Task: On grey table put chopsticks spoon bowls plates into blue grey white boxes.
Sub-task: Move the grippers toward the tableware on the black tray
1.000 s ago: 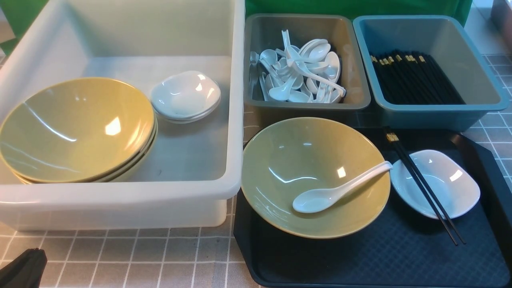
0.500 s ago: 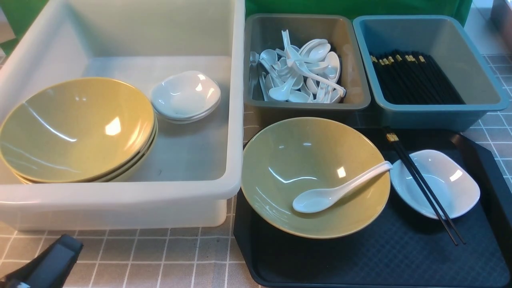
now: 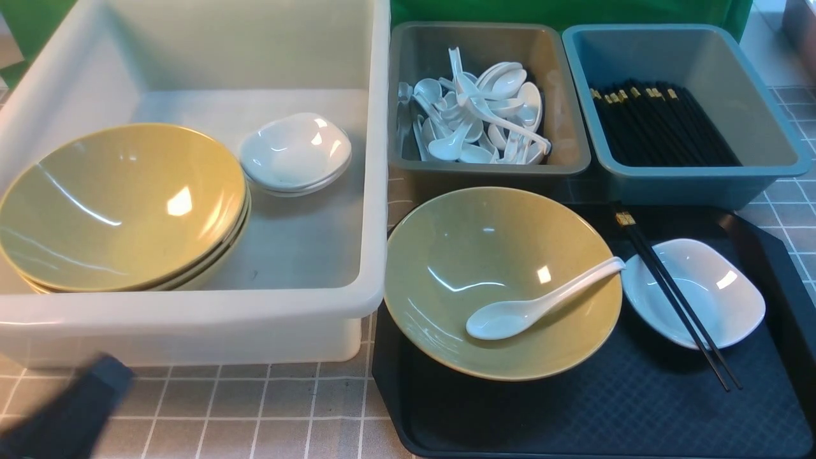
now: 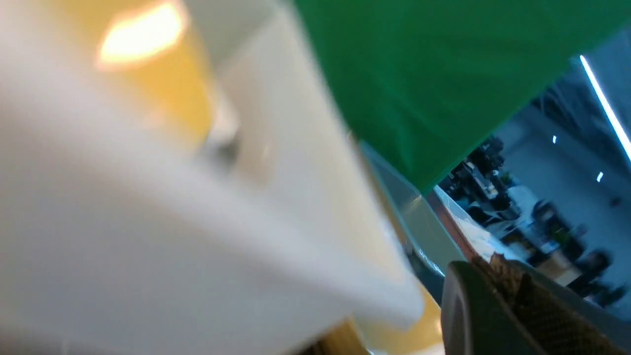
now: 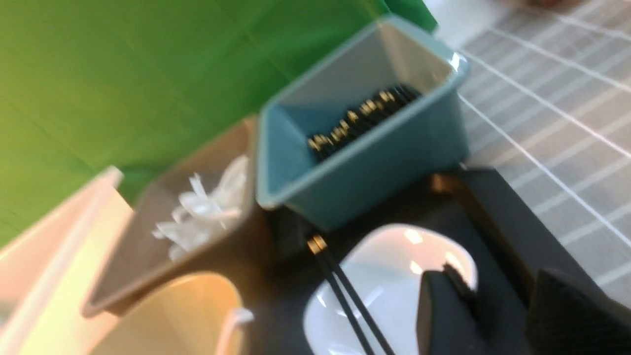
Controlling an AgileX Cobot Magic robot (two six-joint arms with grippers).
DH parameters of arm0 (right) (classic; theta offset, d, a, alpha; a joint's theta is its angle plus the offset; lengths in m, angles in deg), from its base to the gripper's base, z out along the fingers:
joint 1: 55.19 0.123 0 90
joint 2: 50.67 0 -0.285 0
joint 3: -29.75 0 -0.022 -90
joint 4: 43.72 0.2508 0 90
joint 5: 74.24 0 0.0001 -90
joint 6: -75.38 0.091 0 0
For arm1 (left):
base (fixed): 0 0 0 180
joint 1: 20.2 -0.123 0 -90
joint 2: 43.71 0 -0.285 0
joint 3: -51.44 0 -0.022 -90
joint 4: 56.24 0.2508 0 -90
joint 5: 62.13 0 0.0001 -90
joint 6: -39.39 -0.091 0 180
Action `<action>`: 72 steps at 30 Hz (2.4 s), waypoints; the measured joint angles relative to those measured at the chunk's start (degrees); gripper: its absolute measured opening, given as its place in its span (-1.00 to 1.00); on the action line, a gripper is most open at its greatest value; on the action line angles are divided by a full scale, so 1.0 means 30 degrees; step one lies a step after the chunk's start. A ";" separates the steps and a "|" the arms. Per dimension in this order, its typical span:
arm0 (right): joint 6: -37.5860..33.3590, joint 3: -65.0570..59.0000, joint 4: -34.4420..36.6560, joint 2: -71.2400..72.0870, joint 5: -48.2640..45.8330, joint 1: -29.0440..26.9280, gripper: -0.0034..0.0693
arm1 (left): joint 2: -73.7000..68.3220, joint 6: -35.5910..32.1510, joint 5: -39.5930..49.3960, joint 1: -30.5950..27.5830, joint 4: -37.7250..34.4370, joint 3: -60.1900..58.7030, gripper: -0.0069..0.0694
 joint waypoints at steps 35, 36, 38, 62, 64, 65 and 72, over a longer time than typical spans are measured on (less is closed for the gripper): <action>-1.5351 1.9470 0.0969 -2.3539 -1.9420 0.4950 -0.84 | -2.3085 -0.1440 1.3941 1.0958 1.6104 1.9318 -0.84; -1.5351 2.0463 0.1027 -2.4475 -1.9310 0.4950 -0.80 | -2.3500 -0.1458 1.3759 1.1462 1.6104 1.9490 -0.84; -1.5351 2.1266 0.1150 -2.5535 -1.9222 0.4967 -0.74 | -2.3858 -0.1515 1.3605 1.1987 1.6104 1.9556 -0.84; -1.5345 2.5829 0.1967 -3.5638 -1.7024 0.4391 0.38 | -2.4974 -0.1650 1.3735 1.3140 1.6049 1.9556 -0.84; -1.5345 2.5875 0.1946 -3.5839 -1.7041 0.4126 0.35 | -2.4974 -0.1650 1.3693 1.3140 1.6049 1.9556 -0.84; -1.5345 2.5875 0.1907 -3.5943 -1.7041 0.3996 0.32 | -2.4974 -0.1650 1.3593 1.3140 1.6049 1.9556 -0.84; -1.5790 2.5883 0.2017 -3.6346 -1.7041 0.3982 0.13 | -2.4974 -0.1650 1.2914 1.3140 1.6049 1.9556 -0.84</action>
